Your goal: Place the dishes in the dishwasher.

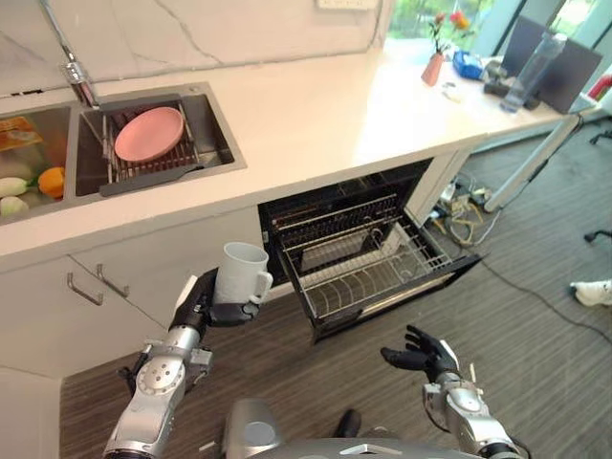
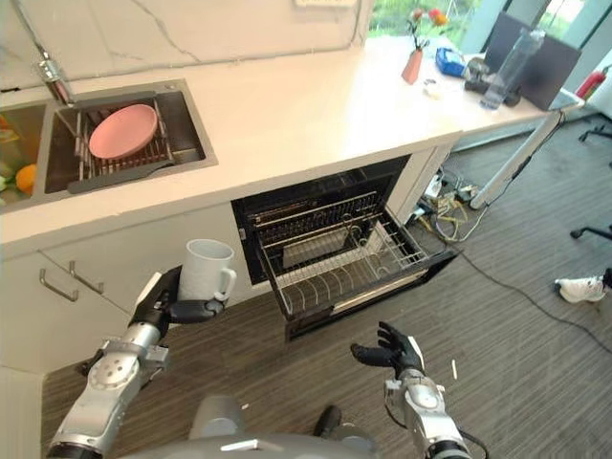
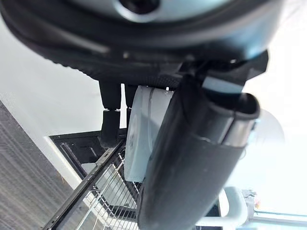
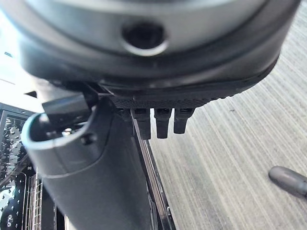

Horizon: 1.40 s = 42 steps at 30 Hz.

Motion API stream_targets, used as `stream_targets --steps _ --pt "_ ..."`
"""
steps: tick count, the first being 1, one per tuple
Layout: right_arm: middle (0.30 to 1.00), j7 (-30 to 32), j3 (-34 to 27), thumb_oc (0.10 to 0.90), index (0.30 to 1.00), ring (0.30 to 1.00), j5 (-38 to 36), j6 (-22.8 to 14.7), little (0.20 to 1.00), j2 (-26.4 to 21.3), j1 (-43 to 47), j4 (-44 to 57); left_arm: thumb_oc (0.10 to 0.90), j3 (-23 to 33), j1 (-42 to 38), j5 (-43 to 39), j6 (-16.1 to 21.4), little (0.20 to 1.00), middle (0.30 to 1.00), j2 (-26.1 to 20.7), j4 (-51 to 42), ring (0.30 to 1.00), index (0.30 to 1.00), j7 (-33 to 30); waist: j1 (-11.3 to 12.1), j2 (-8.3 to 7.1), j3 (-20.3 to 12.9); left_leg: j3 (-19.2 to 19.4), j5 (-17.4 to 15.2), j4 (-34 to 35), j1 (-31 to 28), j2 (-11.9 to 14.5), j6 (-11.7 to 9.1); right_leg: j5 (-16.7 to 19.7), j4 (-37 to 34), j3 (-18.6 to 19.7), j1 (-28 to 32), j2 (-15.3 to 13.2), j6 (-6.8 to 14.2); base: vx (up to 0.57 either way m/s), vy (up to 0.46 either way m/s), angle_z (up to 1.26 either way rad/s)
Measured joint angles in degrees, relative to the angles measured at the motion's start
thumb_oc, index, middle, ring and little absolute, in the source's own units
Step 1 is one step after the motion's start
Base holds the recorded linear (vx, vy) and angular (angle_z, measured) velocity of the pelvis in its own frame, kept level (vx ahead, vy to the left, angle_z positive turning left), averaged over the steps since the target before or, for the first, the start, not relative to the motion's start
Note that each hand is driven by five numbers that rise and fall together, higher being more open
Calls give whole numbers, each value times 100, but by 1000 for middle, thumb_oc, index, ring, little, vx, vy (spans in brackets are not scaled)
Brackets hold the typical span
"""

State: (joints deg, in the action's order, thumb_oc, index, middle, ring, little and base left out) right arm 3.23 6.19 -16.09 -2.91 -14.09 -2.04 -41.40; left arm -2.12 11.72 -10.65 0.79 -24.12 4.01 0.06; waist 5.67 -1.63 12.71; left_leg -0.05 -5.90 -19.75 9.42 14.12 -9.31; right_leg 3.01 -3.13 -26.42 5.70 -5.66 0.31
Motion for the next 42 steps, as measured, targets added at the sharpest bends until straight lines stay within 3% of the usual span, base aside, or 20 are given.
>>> stream_targets --steps 1,2,3,5,6,7,8,11,13,15,16,17,20,23,24,25,27,28,31,42 --pt "900 14 28 800 900 900 -7 13 900 7 80 -135 400 -6 -39 -5 4 300 300 0 57 300 300 -7 25 87 28 -68 473 1661 -236 80 -100 -13 -177 80 105 23 81 183 271 -47" --pt "900 15 14 800 900 900 -6 13 900 -29 128 -206 400 -14 -61 -6 4 300 300 13 77 300 300 -14 49 175 98 -135 688 2062 -293 160 -167 49 -244 216 211 60 164 151 309 -54" --pt "900 27 7 800 900 900 -6 13 900 -83 112 -226 400 -22 -63 -6 3 300 300 50 104 300 300 -15 35 354 138 -254 879 2210 -304 256 -235 77 -292 280 353 104 252 118 376 -47" --pt "900 54 -26 800 900 900 -4 16 900 -141 101 -371 400 -86 -67 -8 3 300 300 33 128 300 300 -8 54 504 136 -536 1174 2188 -454 214 -303 66 -290 364 487 -5 429 102 380 -60" --pt "900 68 -50 800 900 900 -4 19 900 -89 41 -342 400 -86 -67 -11 1 300 300 -81 124 300 300 -26 72 367 138 -286 1346 1717 -336 -85 34 105 -226 339 563 -333 534 119 348 -64" --pt "900 60 -36 800 900 900 -4 20 900 -55 -21 -309 400 -84 -63 -11 2 300 300 -166 123 300 300 -26 54 253 110 -222 1272 1606 -294 -243 130 99 -195 351 542 -511 525 137 394 -27" --pt "900 42 -89 800 900 900 -5 20 900 72 -122 -259 400 -151 -100 53 11 300 300 -403 65 300 300 95 -67 24 75 -196 1151 1454 -282 -571 305 43 -29 422 534 -762 278 123 360 11" --pt "900 36 -309 800 900 900 -85 43 900 360 -191 -207 400 -459 80 30 -7 300 300 -486 -7 300 300 340 -171 21 106 -29 794 1035 -421 -773 525 339 837 592 319 -1126 342 78 308 -9" --pt "900 115 -396 800 900 900 -188 181 900 444 -154 -184 400 -562 201 30 -17 300 300 -485 -8 300 300 423 -77 38 233 232 552 843 -665 -854 757 416 1740 777 0 -1449 417 -14 172 -57" --pt "900 106 -387 800 900 900 -203 222 900 394 -139 -191 400 -607 483 60 -20 300 300 -475 -32 300 300 516 -18 52 285 503 235 612 -896 -909 895 917 2250 812 -291 -1721 680 7 178 -87" --pt "900 108 -372 800 900 900 -206 225 900 366 -97 -176 400 -603 506 69 -21 300 300 -510 -38 300 300 532 30 28 319 639 169 543 -914 -921 978 973 2408 785 -442 -1814 741 38 43 -95" --pt "900 98 -342 800 900 900 -208 251 900 322 -116 -71 400 -604 506 139 -26 300 300 -530 -35 300 300 556 108 27 353 763 149 513 -902 -955 950 641 2531 674 -599 -1948 814 31 -14 -40" --pt "900 55 -343 800 900 900 -204 279 900 263 -229 200 400 -541 549 241 -18 300 300 -493 -180 300 300 570 124 -111 377 719 -217 -114 -689 -1026 1080 -13 2435 554 -285 -1664 791 20 4 -4" --pt "900 3 -376 800 900 900 -214 278 900 195 -200 536 400 -335 528 232 -6 300 300 -343 -209 300 300 489 179 -87 458 712 -615 -1008 -258 -923 1000 -908 2551 669 -285 -1639 657 16 -27 -7" --pt "900 -15 -398 800 900 900 -215 273 900 177 -181 599 400 -292 500 232 -10 300 300 -321 -200 300 300 432 172 -72 485 684 -666 -1173 -193 -878 967 -990 2548 651 -274 -1606 949 21 -55 1" --pt "900 -21 -447 800 900 900 -232 259 900 163 -153 644 400 -263 458 224 -13 300 300 -321 -203 300 300 349 153 49 563 602 -704 -1282 -99 -769 903 -1030 2595 627 -289 -1499 992 18 -53 8" --pt "900 -52 -490 800 900 900 -279 230 900 84 -134 706 400 -145 407 218 -11 300 300 -305 -224 300 300 274 91 98 607 362 -846 -1510 10 -720 707 -1030 2578 509 -375 -1411 975 18 -57 6" --pt "900 -69 -513 800 900 900 -337 228 900 -2 -166 710 400 -129 420 218 -16 300 300 -297 -222 300 300 259 84 218 568 281 -889 -1471 -89 -641 785 -1010 2576 495 -323 -1309 953 10 -57 -4" --pt "900 -77 -633 800 900 900 -420 209 900 20 -391 924 400 -50 404 208 -18 300 300 -321 -224 300 300 229 6 3 449 269 -775 -1094 -150 -644 736 -934 2293 480 -289 -1199 843 -3 -30 8" --pt "900 -21 -930 800 900 900 -438 156 900 46 -391 1548 400 -168 279 167 -244 300 300 -342 34 300 300 265 -457 12 155 615 -533 -667 -419 -436 629 -616 1719 768 -285 -915 728 15 9 -20"
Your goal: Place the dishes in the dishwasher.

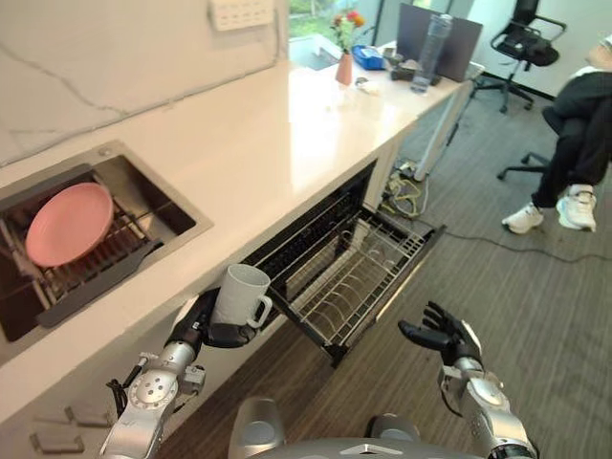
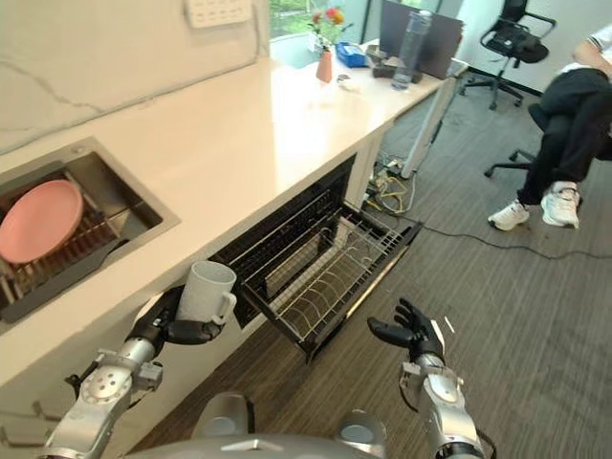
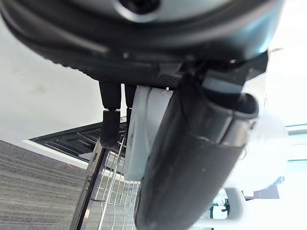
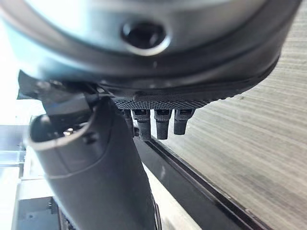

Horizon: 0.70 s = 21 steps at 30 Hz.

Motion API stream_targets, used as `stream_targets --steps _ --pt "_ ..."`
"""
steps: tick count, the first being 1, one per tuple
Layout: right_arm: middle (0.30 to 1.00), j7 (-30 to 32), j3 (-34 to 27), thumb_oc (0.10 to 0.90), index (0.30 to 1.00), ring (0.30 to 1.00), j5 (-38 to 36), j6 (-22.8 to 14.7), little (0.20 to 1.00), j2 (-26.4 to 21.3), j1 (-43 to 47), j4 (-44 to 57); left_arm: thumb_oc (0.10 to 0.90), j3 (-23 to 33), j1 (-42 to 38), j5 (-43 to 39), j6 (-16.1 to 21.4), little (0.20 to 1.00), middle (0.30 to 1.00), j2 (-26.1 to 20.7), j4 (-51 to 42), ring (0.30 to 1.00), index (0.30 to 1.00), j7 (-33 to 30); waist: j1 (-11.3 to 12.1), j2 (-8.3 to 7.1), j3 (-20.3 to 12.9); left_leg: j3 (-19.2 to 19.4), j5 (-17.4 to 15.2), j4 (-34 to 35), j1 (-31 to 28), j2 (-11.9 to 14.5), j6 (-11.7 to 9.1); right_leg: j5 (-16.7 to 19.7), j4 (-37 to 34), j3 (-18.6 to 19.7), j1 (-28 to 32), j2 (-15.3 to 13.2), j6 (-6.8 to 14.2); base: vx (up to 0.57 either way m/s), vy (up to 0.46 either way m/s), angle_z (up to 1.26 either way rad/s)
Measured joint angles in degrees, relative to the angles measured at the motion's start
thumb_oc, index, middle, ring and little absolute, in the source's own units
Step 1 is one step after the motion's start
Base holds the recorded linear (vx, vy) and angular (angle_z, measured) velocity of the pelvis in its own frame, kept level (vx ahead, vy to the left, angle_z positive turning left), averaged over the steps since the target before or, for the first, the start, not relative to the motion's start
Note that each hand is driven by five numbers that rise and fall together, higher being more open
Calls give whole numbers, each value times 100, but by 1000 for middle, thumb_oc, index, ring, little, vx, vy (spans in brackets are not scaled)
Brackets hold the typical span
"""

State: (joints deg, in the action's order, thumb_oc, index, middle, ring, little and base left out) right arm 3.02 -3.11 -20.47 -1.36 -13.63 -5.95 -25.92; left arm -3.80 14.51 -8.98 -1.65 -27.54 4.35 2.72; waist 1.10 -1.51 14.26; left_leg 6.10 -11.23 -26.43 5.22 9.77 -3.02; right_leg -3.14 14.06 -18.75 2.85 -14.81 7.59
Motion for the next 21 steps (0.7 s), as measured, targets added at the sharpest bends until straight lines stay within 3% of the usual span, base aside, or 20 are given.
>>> stream_targets --steps 6,10,11,15,17,21 --pt "900 8 10 800 900 900 -532 7 900 3 -7 1050 400 -251 -351 5 -26 300 300 -17 219 300 300 -2 -186 27 -64 103 45 48 -96 92 -142 27 -70 111 25 94 38 17 -23 -13" --pt "900 -341 816 800 900 900 -1914 -124 900 -1 116 2076 400 -658 -1012 71 -29 300 300 -4 518 300 300 -48 -180 -19 -127 179 81 170 -203 210 -209 86 -212 194 36 232 -65 5 -75 -14" --pt "900 -341 816 800 900 900 -1914 -124 900 -1 116 2076 400 -658 -1012 71 -29 300 300 -4 518 300 300 -48 -180 -19 -127 179 81 170 -203 210 -209 86 -212 194 36 232 -65 8 -64 -12" --pt "900 -1118 2120 800 900 900 -2470 17 900 -228 182 2556 400 -866 -1712 86 -7 300 300 -11 614 300 300 -90 -100 -184 -269 207 246 471 -296 357 -307 167 -406 199 51 441 -181 26 -73 -6" --pt "900 -1335 2273 800 900 900 -2580 174 900 -210 106 2526 400 -897 -1929 272 1 300 300 5 592 300 300 -103 -65 -200 -291 199 308 597 -380 429 -363 192 -519 171 147 536 -229 42 -61 -1" --pt "900 -1203 2220 800 900 900 -2937 263 900 -304 44 2349 400 -919 -2037 495 17 300 300 59 587 300 300 -192 -58 -202 -299 160 389 748 -429 452 -412 203 -584 121 201 597 -236 37 -49 4"
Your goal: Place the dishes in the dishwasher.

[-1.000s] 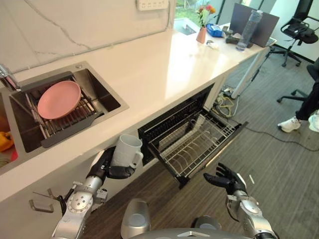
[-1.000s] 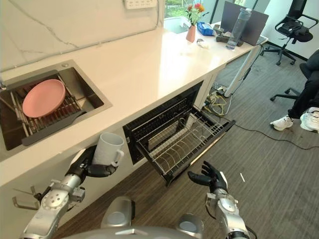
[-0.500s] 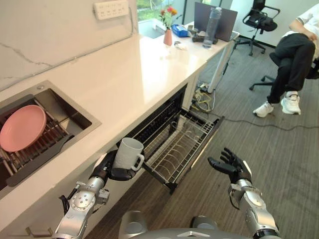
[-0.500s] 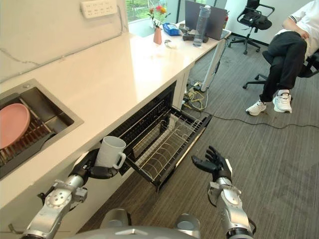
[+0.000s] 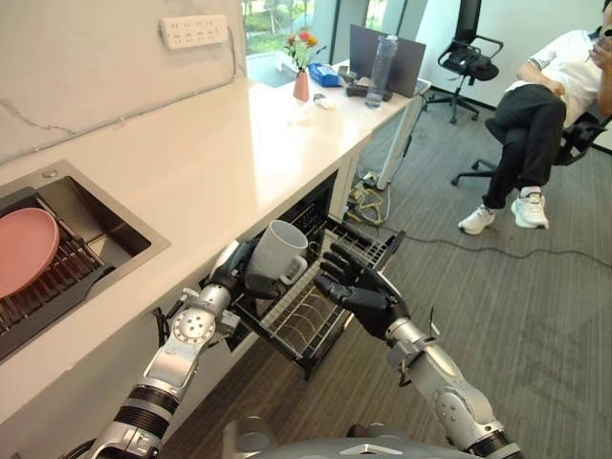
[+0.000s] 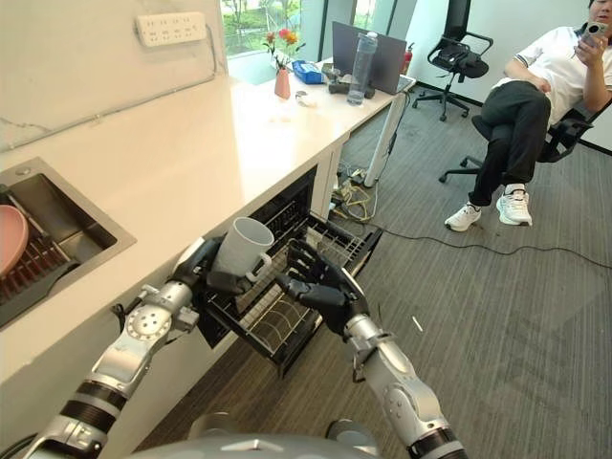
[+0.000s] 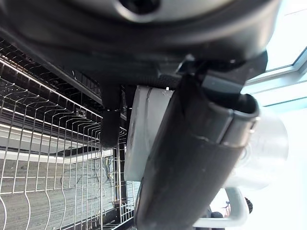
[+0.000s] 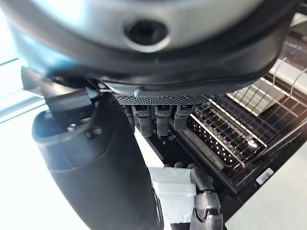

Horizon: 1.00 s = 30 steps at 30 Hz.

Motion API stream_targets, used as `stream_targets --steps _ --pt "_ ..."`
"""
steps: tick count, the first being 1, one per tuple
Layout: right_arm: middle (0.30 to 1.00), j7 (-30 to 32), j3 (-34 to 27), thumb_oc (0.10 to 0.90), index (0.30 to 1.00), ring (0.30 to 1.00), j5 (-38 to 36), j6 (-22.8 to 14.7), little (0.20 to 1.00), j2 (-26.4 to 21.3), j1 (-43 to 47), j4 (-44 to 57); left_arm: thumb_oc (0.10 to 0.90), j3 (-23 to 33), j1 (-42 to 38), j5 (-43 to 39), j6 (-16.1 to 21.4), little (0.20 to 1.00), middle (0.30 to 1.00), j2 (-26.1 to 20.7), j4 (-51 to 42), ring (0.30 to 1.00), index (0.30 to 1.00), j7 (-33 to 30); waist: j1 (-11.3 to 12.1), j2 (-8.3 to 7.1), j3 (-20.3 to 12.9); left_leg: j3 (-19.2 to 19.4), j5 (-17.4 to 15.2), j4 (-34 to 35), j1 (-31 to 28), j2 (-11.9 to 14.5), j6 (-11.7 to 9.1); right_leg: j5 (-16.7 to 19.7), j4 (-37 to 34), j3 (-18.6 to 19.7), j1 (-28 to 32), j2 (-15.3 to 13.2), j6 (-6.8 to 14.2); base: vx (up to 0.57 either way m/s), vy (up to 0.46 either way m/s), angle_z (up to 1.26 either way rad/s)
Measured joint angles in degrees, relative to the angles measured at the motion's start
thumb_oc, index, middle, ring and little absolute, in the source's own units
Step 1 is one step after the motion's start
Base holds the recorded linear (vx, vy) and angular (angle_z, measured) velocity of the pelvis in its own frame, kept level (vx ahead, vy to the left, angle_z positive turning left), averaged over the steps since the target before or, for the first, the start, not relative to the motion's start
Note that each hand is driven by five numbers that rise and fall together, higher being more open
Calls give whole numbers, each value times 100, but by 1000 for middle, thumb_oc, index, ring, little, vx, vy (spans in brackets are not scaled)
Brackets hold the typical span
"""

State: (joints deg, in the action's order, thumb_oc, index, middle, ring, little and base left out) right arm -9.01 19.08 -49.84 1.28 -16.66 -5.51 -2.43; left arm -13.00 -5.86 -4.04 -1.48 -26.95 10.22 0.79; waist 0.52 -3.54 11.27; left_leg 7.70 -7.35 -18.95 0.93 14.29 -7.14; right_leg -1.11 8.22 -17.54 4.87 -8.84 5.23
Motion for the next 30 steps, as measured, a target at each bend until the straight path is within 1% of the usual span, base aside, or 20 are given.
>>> stream_targets --steps 2,5,7,10,13,15,16,17,21,24,26,30 --pt "900 6 -32 800 900 900 -7 0 900 -37 -9 -6 400 -9 -3 29 4 300 300 21 0 300 300 -31 3 -6 -3 -26 15 16 14 23 -26 -4 -10 -29 4 30 -7 23 -31 7" --pt "900 57 -43 800 900 900 -206 -2 900 -44 -4 -7 400 -20 -10 92 11 300 300 90 0 300 300 -103 9 -32 -20 -59 68 111 12 28 -76 -3 -85 -84 28 59 -14 38 -37 7" --pt "900 81 -41 800 900 900 -208 -2 900 12 -4 -9 400 -42 -11 216 13 300 300 156 0 300 300 -200 27 -56 -39 -62 105 162 13 28 -100 21 -131 -95 32 76 -27 0 0 0" --pt "900 116 -27 800 900 900 -498 -6 900 137 11 -11 400 -210 -30 257 13 300 300 169 0 300 300 -390 78 -64 -44 -62 120 178 17 28 -121 29 -159 -108 40 94 -32 0 0 0" --pt "900 191 26 800 900 900 -698 -8 900 266 120 -57 400 -256 -31 358 14 300 300 183 0 300 300 -419 95 -67 -45 -67 119 182 17 29 -122 30 -169 -118 55 94 -32 5 -2 1" --pt "900 232 68 800 900 900 -965 -24 900 340 208 -82 400 -293 -36 467 13 300 300 195 0 300 300 -438 97 -68 -44 -103 118 183 12 28 -122 30 -197 -152 98 95 -31 10 -5 9" --pt "900 232 97 800 900 900 -1095 -25 900 335 251 -82 400 -356 -47 467 13 300 300 190 0 300 300 -455 102 -71 -45 -129 118 183 7 25 -122 35 -228 -175 131 97 -26 10 -2 12" --pt "900 232 115 800 900 900 -1172 -33 900 340 313 -83 400 -462 -86 469 16 300 300 198 0 300 300 -455 168 -80 -50 -153 118 184 17 24 -121 33 -245 -199 140 97 -27 14 -5 9" --pt "900 311 295 800 900 900 -1565 -69 900 349 492 -87 400 -616 -199 495 15 300 300 204 0 300 300 -548 261 -124 -68 -193 119 184 50 20 -119 34 -250 -236 138 101 -26 6 -5 5" --pt "900 329 348 800 900 900 -1794 -156 900 317 494 -93 400 -709 -367 728 14 300 300 148 6 300 300 -561 287 -165 -94 -226 119 160 107 7 -119 38 -255 -265 127 98 -20 10 -1 6" --pt "900 343 354 800 900 900 -1804 -163 900 277 494 -107 400 -844 -469 854 12 300 300 98 16 300 300 -578 289 -185 -107 -231 118 150 116 2 -121 40 -257 -269 127 96 -18 0 0 0" --pt "900 354 364 800 900 900 -1936 -161 900 126 524 -107 400 -953 -621 1020 7 300 300 106 69 300 300 -579 290 -192 -108 -242 118 146 131 -16 -121 40 -262 -283 127 97 -18 0 0 0"
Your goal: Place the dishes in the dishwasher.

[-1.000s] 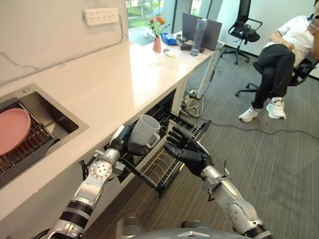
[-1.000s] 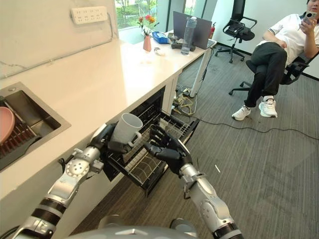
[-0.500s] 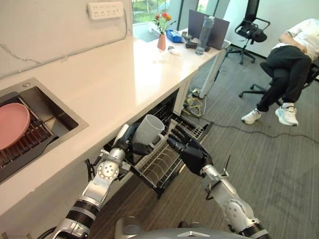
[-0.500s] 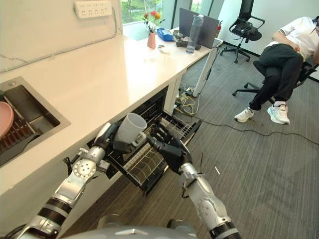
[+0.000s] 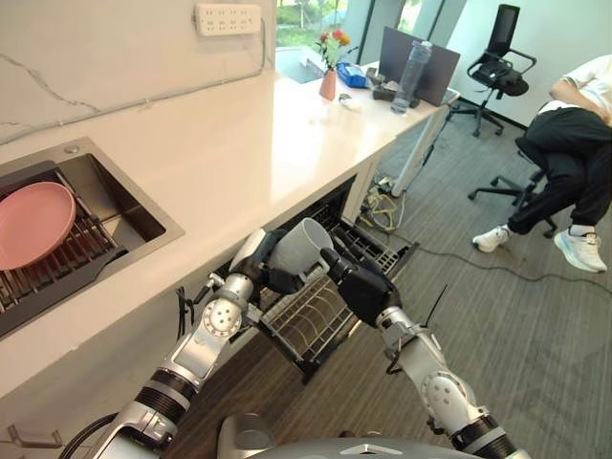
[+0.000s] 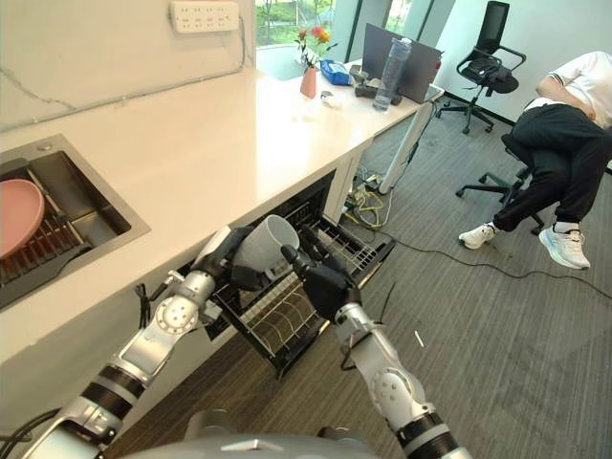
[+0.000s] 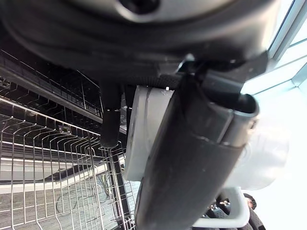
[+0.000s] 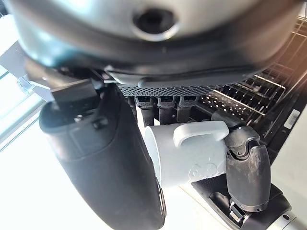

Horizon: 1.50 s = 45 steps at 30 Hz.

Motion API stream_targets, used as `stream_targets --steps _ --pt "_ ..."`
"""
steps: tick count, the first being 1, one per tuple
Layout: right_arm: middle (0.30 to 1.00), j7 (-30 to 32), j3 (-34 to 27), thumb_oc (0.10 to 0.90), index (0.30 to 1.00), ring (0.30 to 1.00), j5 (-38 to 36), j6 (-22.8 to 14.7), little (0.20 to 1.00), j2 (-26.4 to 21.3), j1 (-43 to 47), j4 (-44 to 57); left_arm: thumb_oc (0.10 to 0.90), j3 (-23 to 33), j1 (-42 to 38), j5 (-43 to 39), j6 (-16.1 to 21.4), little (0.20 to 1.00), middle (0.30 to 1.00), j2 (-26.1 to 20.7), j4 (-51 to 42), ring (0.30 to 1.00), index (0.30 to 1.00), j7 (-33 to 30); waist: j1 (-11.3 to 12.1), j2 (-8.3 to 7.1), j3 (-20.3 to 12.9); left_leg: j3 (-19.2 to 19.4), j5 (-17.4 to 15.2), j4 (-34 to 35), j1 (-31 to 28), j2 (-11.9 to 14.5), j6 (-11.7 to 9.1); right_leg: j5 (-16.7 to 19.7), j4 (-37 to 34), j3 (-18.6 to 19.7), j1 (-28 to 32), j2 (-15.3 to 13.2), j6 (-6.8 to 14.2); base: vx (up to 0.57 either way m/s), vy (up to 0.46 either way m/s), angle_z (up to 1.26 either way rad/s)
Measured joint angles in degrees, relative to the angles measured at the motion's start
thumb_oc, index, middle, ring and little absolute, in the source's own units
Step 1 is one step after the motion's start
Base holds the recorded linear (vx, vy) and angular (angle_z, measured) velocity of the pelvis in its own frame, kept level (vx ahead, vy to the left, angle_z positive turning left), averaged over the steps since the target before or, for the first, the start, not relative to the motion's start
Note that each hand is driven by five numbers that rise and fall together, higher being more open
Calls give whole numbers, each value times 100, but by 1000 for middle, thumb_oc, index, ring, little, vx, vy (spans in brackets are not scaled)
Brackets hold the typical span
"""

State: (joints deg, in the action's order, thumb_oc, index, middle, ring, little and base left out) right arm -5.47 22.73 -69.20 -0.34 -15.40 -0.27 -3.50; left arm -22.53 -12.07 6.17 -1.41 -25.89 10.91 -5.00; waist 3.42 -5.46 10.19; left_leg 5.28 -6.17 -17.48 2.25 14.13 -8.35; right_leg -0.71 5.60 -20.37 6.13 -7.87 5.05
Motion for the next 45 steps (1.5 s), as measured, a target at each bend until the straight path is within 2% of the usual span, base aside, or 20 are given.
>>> stream_targets --steps 3,10,15,22,24,25,26,28,29,30,42,43,44,45 --pt "900 153 98 800 900 900 0 1 900 -82 124 -46 400 -125 -133 153 -33 300 300 -19 68 300 300 -13 -23 0 0 -7 0 -2 3 0 0 0 -4 -6 0 1 0 0 0 0" --pt "900 677 324 800 900 900 175 -10 900 84 579 -414 400 -394 -548 547 -81 300 300 30 456 300 300 -112 -43 2 1 -6 0 -2 7 0 0 8 -19 -3 -4 1 -3 0 0 0" --pt "900 998 499 800 900 900 222 -125 900 509 884 -930 400 -647 -726 567 -177 300 300 108 670 300 300 -320 -36 46 29 -8 -1 -31 41 -16 -1 12 -37 -5 -21 -3 -3 0 0 0" --pt "900 1323 569 800 900 900 229 -363 900 801 1052 -1262 400 -787 -834 562 -247 300 300 310 970 300 300 -621 -59 177 80 -43 -5 -51 83 -45 1 16 -38 -29 -19 -26 0 -7 14 2" --pt "632 1393 597 621 632 632 274 -466 632 848 1069 -1304 400 -817 -885 556 -251 300 300 340 1030 300 300 -648 -52 211 85 -62 -5 -52 98 -47 2 15 -38 -48 -18 -25 -2 -2 11 2" --pt "632 1393 597 621 632 632 274 -466 632 848 1069 -1304 400 -817 -885 556 -251 300 300 340 1030 300 300 -648 -52 211 85 -62 -5 -52 98 -47 2 15 -38 -48 -18 -25 -2 0 0 0" --pt "582 1447 598 588 582 582 274 -516 582 893 1077 -1359 400 -854 -918 557 -251 300 300 370 1093 300 300 -688 -49 239 88 -67 -5 -53 97 -50 2 15 -38 -54 -14 -26 -2 0 0 0" --pt "545 1573 599 563 545 545 281 -610 545 985 1077 -1390 400 -886 -920 551 -251 300 300 388 1098 300 300 -765 -50 288 96 -92 -4 -55 115 -62 5 15 -39 -76 -14 -33 -2 0 31 5" --pt "451 1610 613 500 451 451 382 -653 451 1006 1077 -1435 400 -896 -923 555 -272 300 300 407 1099 300 300 -799 -57 311 107 -100 -4 -53 121 -67 7 15 -39 -86 -14 -35 -2 -3 23 7" --pt "300 1674 643 400 300 300 454 -707 300 1007 1077 -1454 400 -915 -941 550 -279 300 300 426 1099 300 300 -810 -55 335 113 -116 -1 -56 139 -73 10 15 -39 -102 -16 -36 -2 -4 18 7" --pt "300 1706 697 400 300 300 559 -829 300 1005 1075 -1533 406 -1004 -962 437 -303 309 309 432 1107 309 309 -872 -75 379 105 -180 92 82 156 -149 34 25 -67 -184 -23 -82 14 -2 3 2" --pt "300 1714 701 400 300 300 555 -843 300 1005 1076 -1533 593 -1003 -965 435 -303 589 589 432 1107 589 589 -872 -75 379 105 -188 107 118 150 -154 38 25 -68 -196 -25 -83 13 2 1 5" --pt "300 1714 701 400 300 300 555 -843 300 1005 1076 -1533 593 -1003 -965 435 -303 589 589 432 1107 589 589 -872 -75 379 105 -188 107 118 150 -154 38 25 -68 -196 -25 -83 13 -3 6 5" --pt "300 1718 696 400 300 300 551 -855 300 1005 1076 -1533 800 -1004 -967 433 -303 900 900 436 1107 900 900 -873 -73 381 104 -203 116 128 155 -154 34 24 -69 -212 -25 -82 12 -9 5 4"
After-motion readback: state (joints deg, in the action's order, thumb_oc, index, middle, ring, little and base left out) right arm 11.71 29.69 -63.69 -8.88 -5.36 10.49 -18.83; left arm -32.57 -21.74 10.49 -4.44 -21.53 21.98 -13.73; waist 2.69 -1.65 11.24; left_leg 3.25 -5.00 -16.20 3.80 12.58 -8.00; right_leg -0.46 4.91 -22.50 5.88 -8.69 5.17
